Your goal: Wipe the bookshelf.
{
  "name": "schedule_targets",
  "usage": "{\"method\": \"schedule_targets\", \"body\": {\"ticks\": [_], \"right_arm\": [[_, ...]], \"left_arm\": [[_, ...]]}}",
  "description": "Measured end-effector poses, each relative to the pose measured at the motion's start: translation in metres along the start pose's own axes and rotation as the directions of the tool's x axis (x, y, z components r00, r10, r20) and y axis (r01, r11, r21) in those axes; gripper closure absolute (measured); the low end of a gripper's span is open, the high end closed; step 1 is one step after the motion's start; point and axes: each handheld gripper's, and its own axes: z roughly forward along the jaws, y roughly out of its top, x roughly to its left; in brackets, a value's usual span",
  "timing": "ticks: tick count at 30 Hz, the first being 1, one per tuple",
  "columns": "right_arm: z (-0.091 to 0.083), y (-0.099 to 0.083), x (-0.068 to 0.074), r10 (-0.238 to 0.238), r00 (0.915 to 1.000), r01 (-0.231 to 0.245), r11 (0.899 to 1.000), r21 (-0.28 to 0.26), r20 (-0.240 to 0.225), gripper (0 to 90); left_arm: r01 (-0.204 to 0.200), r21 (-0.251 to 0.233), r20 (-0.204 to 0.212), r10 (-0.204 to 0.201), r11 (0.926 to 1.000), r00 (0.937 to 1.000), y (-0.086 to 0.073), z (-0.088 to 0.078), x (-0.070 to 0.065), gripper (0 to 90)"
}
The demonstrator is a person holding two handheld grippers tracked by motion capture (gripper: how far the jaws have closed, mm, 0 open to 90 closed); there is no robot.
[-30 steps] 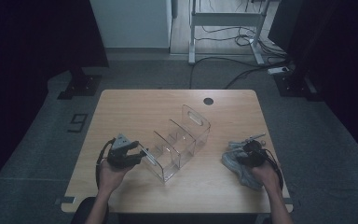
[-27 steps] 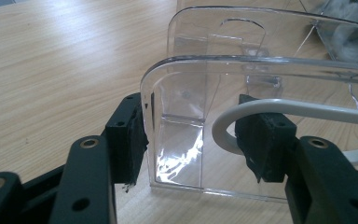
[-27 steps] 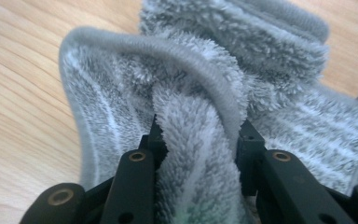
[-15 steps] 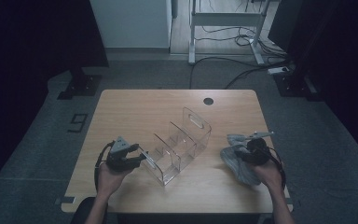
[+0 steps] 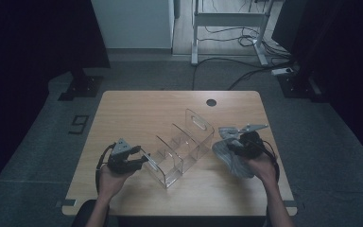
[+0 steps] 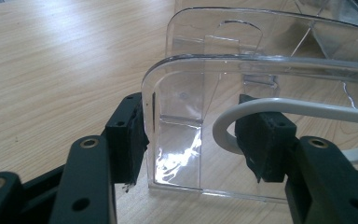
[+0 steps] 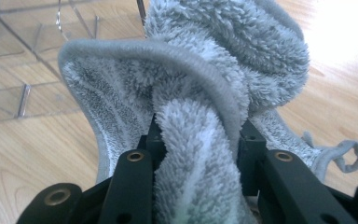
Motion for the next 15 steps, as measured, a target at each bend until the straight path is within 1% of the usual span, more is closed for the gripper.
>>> {"method": "schedule_targets", "body": {"ticks": [7, 15], "right_arm": [[0.011, 0.014, 0.006, 0.001, 0.9996, -0.001, 1.000, -0.029, -0.029, 64.9], [0.028, 0.022, 0.018, -0.064, 0.9970, 0.063, 0.998, -0.024, -0.043, 64.1]], "left_arm": [[-0.002, -0.002, 0.000, 0.002, 1.0000, 1.0000, 0.000, 0.000, 0.000, 44.6], [-0.005, -0.002, 0.002, 0.005, 1.0000, 1.0000, 0.001, 0.001, -0.001, 44.7]]}}
